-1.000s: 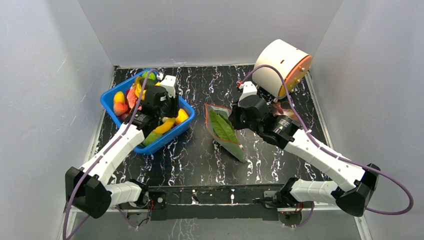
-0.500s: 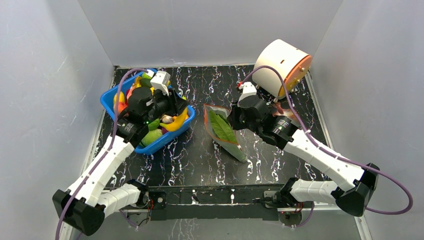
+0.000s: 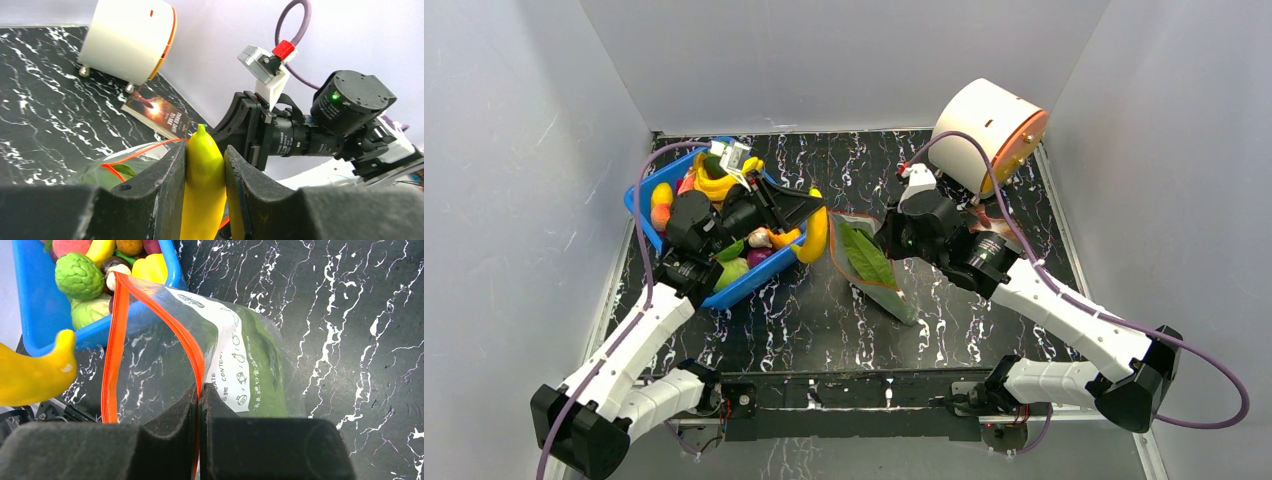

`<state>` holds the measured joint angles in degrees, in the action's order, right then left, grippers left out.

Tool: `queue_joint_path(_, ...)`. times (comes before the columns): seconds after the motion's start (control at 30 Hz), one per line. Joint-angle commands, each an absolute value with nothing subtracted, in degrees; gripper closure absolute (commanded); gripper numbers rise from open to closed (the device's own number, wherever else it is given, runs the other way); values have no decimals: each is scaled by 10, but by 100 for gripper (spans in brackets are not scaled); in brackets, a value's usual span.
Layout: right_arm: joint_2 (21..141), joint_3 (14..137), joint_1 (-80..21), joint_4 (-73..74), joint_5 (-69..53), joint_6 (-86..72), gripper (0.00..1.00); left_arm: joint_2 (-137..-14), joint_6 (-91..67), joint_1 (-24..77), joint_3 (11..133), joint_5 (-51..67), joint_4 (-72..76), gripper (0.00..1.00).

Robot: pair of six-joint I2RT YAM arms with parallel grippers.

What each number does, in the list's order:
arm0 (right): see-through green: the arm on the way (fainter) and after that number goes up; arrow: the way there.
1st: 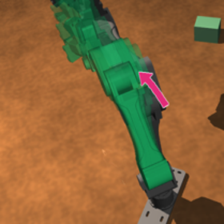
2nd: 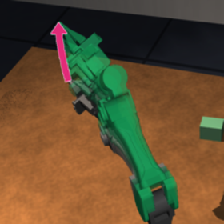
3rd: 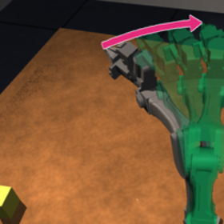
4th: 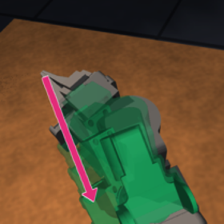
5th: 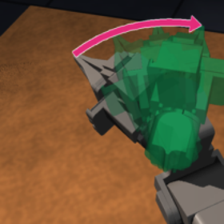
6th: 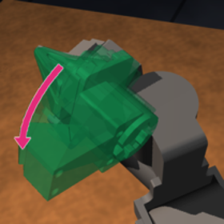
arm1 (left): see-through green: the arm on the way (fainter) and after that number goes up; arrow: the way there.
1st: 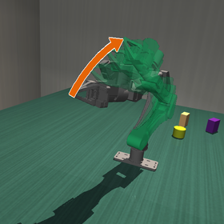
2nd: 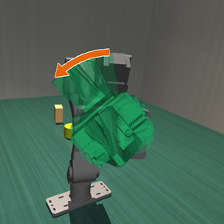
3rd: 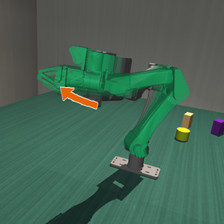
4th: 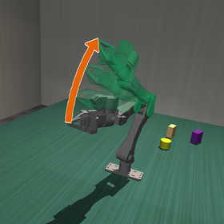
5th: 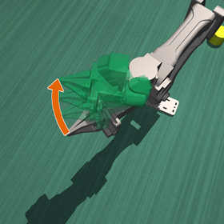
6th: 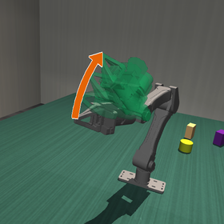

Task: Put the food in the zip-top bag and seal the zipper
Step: Pick up the fake fruit from the bin, then place the fake fruit in the zipper food storage bag.

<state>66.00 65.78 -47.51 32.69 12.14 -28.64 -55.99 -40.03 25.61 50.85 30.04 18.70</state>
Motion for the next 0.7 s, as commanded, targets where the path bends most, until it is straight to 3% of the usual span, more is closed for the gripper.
queue_joint_path(0.0,653,658,-474,283,115,-294,100,-556,-492,263,473,331,348,82)
queue_joint_path(0.67,658,654,-474,277,98,-297,100,-679,-515,336,471,329,561,84)
